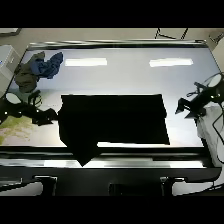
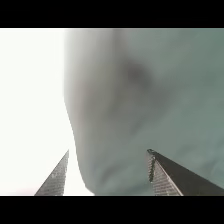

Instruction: Fold the clothes and pants, and hang the long-sleeved shirts on hangers.

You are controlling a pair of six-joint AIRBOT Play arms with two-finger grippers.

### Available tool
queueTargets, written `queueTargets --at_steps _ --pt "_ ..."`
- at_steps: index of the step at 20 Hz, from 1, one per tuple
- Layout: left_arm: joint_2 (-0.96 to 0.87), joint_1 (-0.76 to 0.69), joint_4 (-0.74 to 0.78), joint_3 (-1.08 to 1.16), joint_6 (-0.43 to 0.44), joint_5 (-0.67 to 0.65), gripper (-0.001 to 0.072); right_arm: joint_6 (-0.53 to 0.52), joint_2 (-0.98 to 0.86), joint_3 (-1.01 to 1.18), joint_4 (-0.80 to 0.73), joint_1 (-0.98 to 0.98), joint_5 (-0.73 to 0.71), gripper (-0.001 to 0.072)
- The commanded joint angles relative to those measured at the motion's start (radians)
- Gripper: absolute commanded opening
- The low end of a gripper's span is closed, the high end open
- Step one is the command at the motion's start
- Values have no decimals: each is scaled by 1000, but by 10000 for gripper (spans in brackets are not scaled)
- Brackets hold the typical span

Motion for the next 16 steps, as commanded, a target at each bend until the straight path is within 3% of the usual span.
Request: queueTargets --at_steps 1,4,13,16 --pt "113 29 -35 -263 88 -37 506 -42 75 -167 5 -64 42 577" --pt "194 29 -161 -447 190 -1 506 -60 102 -256 50 -63 14 576" --pt "196 -77 -330 -503 172 193 437 -68 102 -258 142 -63 -44 574" --pt "196 -116 -325 -503 146 204 230 -72 102 -258 140 -63 -57 574"
